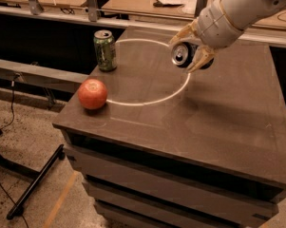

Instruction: Place pepsi can upright

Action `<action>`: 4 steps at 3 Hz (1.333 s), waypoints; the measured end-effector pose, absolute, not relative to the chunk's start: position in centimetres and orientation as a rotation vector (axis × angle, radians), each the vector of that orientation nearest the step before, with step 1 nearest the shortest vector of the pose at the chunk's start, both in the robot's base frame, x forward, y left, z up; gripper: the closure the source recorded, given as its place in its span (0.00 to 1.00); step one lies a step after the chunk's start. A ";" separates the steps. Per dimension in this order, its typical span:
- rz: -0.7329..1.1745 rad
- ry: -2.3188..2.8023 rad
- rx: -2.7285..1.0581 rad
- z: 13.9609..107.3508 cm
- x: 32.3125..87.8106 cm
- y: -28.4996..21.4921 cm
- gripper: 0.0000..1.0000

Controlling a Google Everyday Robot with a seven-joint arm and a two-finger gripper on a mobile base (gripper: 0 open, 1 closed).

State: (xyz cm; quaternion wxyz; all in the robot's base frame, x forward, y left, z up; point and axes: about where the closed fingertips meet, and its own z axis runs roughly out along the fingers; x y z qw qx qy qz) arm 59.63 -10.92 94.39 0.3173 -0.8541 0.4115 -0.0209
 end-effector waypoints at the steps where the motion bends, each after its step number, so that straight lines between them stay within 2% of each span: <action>1: -0.007 1.084 -2.228 95.0 59.2 -9.9 1.00; 2: 0.059 1.111 -2.173 96.7 58.3 -9.5 1.00; 4: 0.324 1.238 -1.864 101.7 54.0 -8.0 1.00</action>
Offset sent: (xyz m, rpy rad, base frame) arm -0.0392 0.0225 0.0798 0.3118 0.1965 -0.1200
